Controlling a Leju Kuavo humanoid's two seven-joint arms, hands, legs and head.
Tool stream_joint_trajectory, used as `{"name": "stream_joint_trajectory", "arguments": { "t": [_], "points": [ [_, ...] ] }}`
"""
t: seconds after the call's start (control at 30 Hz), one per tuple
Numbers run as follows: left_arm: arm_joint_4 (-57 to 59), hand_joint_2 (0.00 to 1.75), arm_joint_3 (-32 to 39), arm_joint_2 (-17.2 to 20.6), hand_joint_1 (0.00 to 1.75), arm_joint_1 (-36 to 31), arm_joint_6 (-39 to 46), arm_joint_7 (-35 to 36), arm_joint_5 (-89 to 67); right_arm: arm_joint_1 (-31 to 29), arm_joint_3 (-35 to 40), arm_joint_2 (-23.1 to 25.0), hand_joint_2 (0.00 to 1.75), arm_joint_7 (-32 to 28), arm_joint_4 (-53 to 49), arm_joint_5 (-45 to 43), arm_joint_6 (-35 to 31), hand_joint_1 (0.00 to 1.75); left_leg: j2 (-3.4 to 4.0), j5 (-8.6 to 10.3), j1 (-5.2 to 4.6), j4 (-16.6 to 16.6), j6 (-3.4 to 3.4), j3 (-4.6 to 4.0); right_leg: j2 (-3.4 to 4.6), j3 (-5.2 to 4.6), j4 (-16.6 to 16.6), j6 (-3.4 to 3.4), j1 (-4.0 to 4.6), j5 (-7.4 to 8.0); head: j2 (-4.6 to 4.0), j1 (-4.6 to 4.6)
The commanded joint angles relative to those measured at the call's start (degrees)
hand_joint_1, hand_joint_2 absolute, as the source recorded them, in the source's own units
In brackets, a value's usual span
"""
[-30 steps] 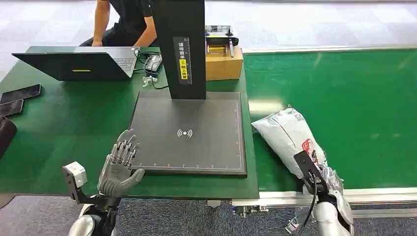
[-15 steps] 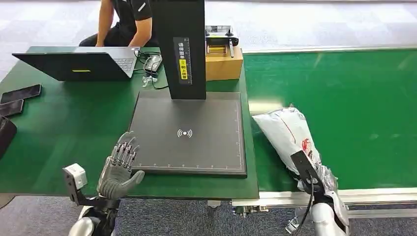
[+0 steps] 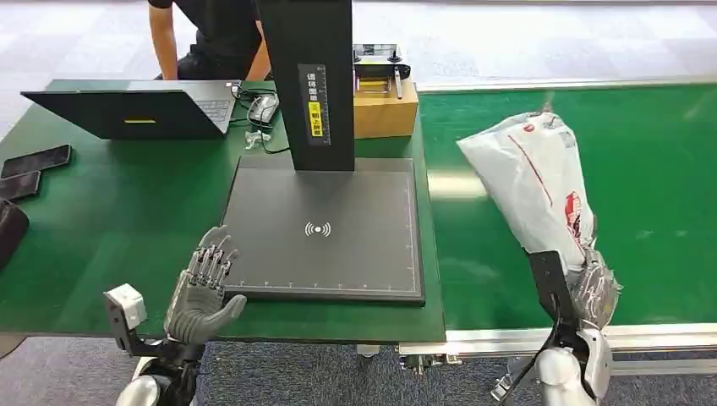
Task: Moved the parcel from conveyor to table for the left to box.
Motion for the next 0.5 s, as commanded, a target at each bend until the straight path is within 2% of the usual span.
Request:
{"name": "stream_joint_trajectory", "arguments": {
  "t": [0.03, 0.1, 0.13, 0.2, 0.33, 0.5],
  "points": [
    [1.31, 1.75, -0.21, -0.19, 0.00, -1.23, -0.43, -0.76, 0.52, 0.82, 3.58, 1.95, 1.75, -6.84, -6.54, -4.35, -1.96, 1.75, -0.02, 0.03, -0.01, -0.03, -0.13, -0.02, 0.03, -0.04, 0.00, 0.10, -0.04, 0.02, 0.00, 0.02],
    [1.86, 1.75, -0.45, 0.02, 0.00, -1.68, -0.37, -1.02, 0.48, 0.08, 7.25, 0.35, 1.75, -8.91, -5.37, -4.62, 4.27, 1.75, 0.04, 0.01, -0.01, -0.02, -0.09, -0.01, 0.08, -0.03, 0.00, 0.08, -0.03, 0.03, 0.00, 0.00],
    [2.08, 1.75, -0.51, 0.13, 0.00, -1.89, -0.36, -1.12, 0.47, -0.41, 8.24, 0.24, 1.75, -8.95, -4.39, -3.95, 5.29, 1.75, 0.05, 0.03, 0.01, -0.04, -0.13, 0.00, 0.11, -0.02, -0.03, 0.11, -0.02, 0.05, 0.00, 0.02],
    [2.65, 1.75, -0.70, 0.48, 0.00, -2.38, -0.53, -1.30, 0.44, -1.00, 12.77, -1.17, 1.75, -9.24, -3.59, -0.34, 11.38, 1.75, 0.08, 0.01, 0.01, -0.03, -0.08, 0.02, 0.11, -0.01, -0.02, 0.07, -0.01, 0.04, 0.00, 0.00],
    [3.29, 1.75, -0.89, 0.76, 0.00, -2.97, -0.84, -1.59, 0.33, -2.25, 17.51, -2.39, 1.75, -9.26, -1.87, 4.28, 14.34, 1.75, 0.08, 0.07, 0.01, -0.08, -0.16, 0.01, 0.15, -0.02, -0.05, 0.13, -0.03, 0.09, 0.00, 0.00],
    [3.79, 1.75, -0.98, 0.66, 0.00, -3.37, -1.70, -1.87, -0.06, -5.15, 25.76, -7.00, 1.75, -9.30, 2.77, 10.54, 19.53, 1.75, 0.15, 0.03, 0.00, -0.07, -0.10, 0.05, 0.20, -0.01, -0.05, 0.11, -0.03, 0.08, 0.00, 0.00]
  ]
}}
